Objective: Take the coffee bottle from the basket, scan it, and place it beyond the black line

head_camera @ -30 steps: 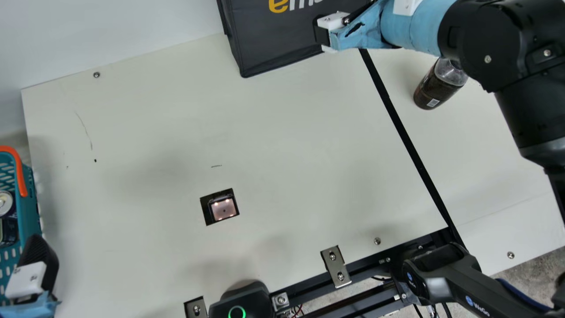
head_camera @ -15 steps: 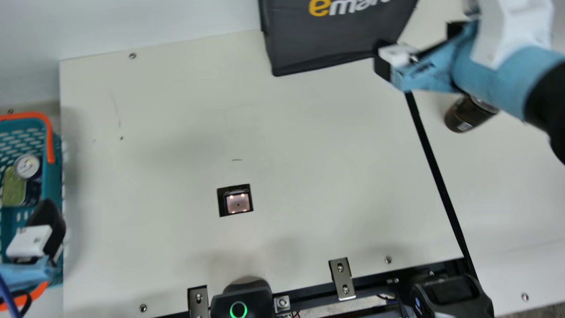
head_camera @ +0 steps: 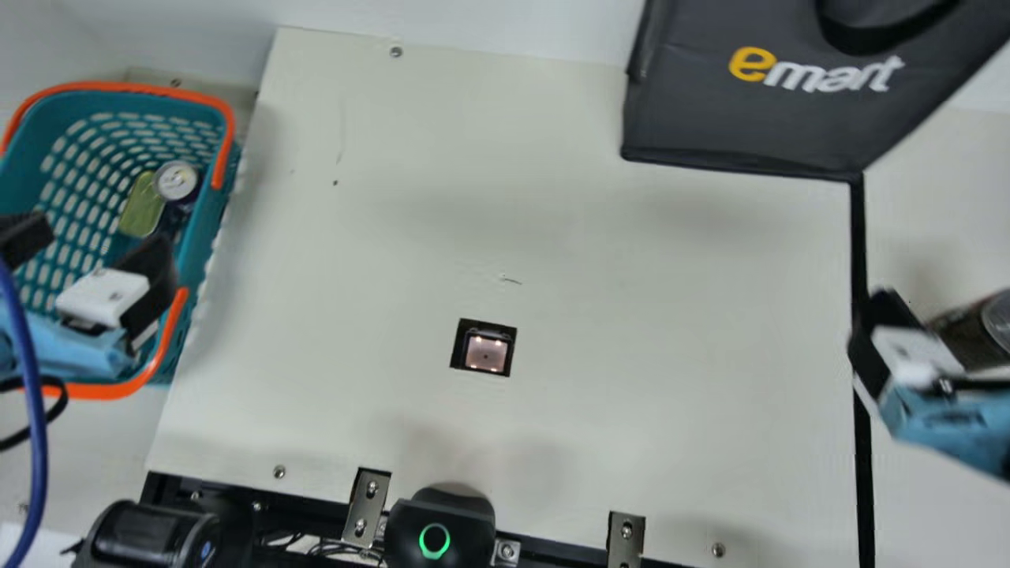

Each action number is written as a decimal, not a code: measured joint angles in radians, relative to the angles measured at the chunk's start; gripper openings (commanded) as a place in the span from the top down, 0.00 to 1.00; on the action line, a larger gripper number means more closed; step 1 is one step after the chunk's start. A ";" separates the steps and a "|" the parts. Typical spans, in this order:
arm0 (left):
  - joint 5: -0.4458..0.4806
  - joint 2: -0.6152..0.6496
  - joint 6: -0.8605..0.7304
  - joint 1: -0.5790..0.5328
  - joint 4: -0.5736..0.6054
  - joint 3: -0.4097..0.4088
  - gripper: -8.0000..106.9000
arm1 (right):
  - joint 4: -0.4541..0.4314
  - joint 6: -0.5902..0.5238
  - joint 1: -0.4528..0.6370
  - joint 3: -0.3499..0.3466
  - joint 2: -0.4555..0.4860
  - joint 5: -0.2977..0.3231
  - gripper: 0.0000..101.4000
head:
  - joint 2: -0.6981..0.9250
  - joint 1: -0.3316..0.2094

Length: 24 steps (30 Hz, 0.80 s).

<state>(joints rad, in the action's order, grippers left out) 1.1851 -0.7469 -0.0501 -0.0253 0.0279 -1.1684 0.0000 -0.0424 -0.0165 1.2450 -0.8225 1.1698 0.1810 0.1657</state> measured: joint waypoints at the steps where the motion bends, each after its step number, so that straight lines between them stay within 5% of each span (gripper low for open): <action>1: 0.015 -0.008 0.002 -0.002 0.000 -0.017 0.15 | -0.006 0.001 0.002 -0.008 0.018 0.011 0.10 | 0.023 0.000; 5: 0.026 -0.008 0.005 -0.002 -0.002 -0.034 0.15 | -0.014 0.004 0.005 -0.028 0.076 0.055 0.10 | 0.114 0.000; 24: 0.029 -0.008 0.005 -0.002 -0.002 -0.034 0.15 | -0.014 0.004 0.005 -0.028 0.085 0.051 0.10 | 0.138 0.000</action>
<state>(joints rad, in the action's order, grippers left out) 1.2145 -0.7549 -0.0448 -0.0277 0.0260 -1.2020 -0.0140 -0.0382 -0.0115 1.2172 -0.7378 1.2207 0.3191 0.1657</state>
